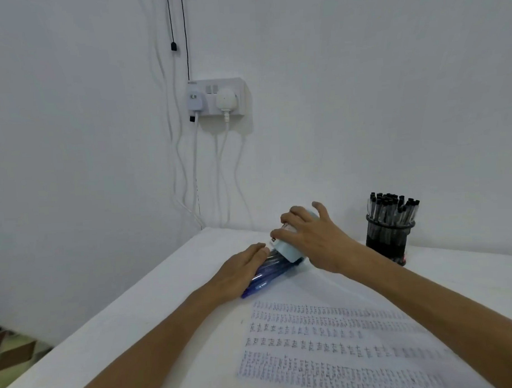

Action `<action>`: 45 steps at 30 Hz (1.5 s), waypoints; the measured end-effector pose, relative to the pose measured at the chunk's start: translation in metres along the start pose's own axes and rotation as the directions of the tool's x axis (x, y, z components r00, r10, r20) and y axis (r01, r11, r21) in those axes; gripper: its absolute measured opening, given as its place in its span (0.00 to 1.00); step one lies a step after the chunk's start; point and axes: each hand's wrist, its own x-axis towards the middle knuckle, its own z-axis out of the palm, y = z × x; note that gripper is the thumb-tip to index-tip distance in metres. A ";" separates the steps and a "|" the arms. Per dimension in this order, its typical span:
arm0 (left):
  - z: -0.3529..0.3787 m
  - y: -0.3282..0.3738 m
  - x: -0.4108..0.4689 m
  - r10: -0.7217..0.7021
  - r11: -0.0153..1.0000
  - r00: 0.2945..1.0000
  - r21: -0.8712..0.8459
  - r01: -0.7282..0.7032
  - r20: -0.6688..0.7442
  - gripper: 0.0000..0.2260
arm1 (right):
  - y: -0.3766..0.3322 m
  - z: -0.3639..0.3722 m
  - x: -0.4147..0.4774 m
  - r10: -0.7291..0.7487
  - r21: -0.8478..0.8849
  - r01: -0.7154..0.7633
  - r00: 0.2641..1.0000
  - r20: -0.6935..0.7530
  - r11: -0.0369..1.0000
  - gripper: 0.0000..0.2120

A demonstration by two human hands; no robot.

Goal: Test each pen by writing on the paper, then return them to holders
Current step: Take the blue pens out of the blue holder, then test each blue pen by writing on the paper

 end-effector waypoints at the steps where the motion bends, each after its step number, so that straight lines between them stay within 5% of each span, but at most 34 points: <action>1: 0.000 0.001 -0.001 0.015 0.999 1.000 0.044 -0.014 -0.018 0.22 | 0.006 0.001 -0.001 0.032 -0.025 -0.031 0.999 0.032 0.999 0.38; 5: 0.000 0.002 -0.003 0.050 0.997 0.998 0.058 -0.048 -0.034 0.18 | 0.024 0.013 0.000 0.170 0.031 -0.176 0.976 0.133 0.984 0.37; 10: 0.001 -0.003 -0.001 0.134 0.986 0.990 0.104 -0.129 -0.047 0.16 | 0.030 0.037 0.011 0.302 0.343 -0.338 0.940 0.156 0.876 0.38; 15: 0.002 -0.007 0.002 0.175 0.970 0.981 0.186 -0.156 -0.087 0.16 | 0.028 0.045 0.028 0.450 0.753 -0.453 0.862 0.232 0.478 0.42; 22: 0.000 -0.001 -0.002 0.165 0.970 0.984 0.190 -0.150 -0.065 0.21 | 0.025 0.051 0.027 0.509 0.820 -0.559 0.745 0.432 0.123 0.39; 30: -0.006 0.008 -0.011 0.150 0.899 0.976 0.388 -0.202 0.161 0.41 | 0.006 0.033 -0.007 0.437 0.587 -0.588 0.808 0.395 0.557 0.27; 35: -0.001 0.012 -0.012 0.118 0.872 0.978 0.454 -0.184 0.170 0.40 | -0.009 0.038 -0.053 0.421 0.738 -0.412 0.887 0.189 0.535 0.19; 45: -0.015 0.003 -0.011 0.104 0.822 0.982 0.543 -0.173 0.155 0.35 | -0.022 0.027 -0.085 0.347 0.715 -0.457 0.885 0.309 0.529 0.22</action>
